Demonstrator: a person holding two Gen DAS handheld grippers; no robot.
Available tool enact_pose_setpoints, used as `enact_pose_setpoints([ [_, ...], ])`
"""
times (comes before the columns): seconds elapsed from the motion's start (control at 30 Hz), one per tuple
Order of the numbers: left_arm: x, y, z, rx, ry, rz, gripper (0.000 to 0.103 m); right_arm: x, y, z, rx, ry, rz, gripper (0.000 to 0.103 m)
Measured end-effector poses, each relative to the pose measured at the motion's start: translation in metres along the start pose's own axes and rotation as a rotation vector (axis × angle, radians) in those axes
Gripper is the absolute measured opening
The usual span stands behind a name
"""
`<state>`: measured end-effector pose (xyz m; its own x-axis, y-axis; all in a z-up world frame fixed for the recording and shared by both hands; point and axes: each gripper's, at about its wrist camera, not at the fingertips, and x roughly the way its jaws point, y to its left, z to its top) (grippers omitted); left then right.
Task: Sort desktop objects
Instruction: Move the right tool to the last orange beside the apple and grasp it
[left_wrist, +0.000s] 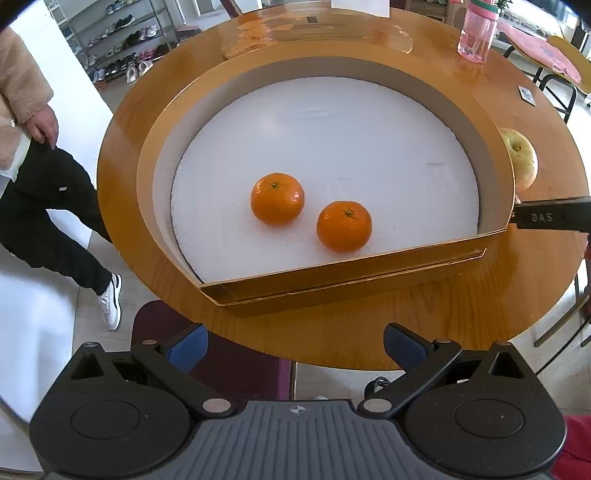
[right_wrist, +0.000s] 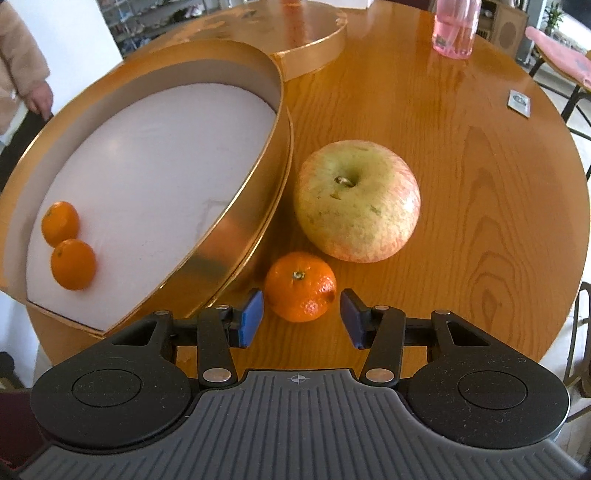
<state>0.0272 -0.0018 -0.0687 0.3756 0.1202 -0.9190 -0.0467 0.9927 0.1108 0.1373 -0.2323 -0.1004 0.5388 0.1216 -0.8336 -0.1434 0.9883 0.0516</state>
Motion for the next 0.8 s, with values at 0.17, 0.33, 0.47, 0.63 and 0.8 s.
enact_pose_setpoints([
  [0.17, -0.001, -0.001, 0.0, 0.003, 0.001, -0.002, 0.101, 0.005, 0.002, 0.006, -0.028, 0.013, -0.005, 0.052],
  [0.33, -0.001, -0.002, -0.001, 0.004, 0.001, -0.004, 0.101, 0.007, 0.002, 0.006, -0.033, 0.024, 0.001, 0.052],
  [0.47, -0.003, -0.002, -0.002, 0.004, -0.001, -0.006, 0.101, 0.007, 0.005, 0.003, -0.055, 0.023, -0.018, 0.045],
  [0.63, -0.004, -0.002, -0.001, 0.004, -0.004, -0.011, 0.101, 0.003, 0.008, -0.002, -0.069, 0.035, -0.031, 0.045],
  [0.8, -0.003, -0.003, 0.0, 0.006, -0.005, -0.023, 0.101, -0.004, 0.008, -0.014, -0.064, 0.047, -0.046, 0.045],
])
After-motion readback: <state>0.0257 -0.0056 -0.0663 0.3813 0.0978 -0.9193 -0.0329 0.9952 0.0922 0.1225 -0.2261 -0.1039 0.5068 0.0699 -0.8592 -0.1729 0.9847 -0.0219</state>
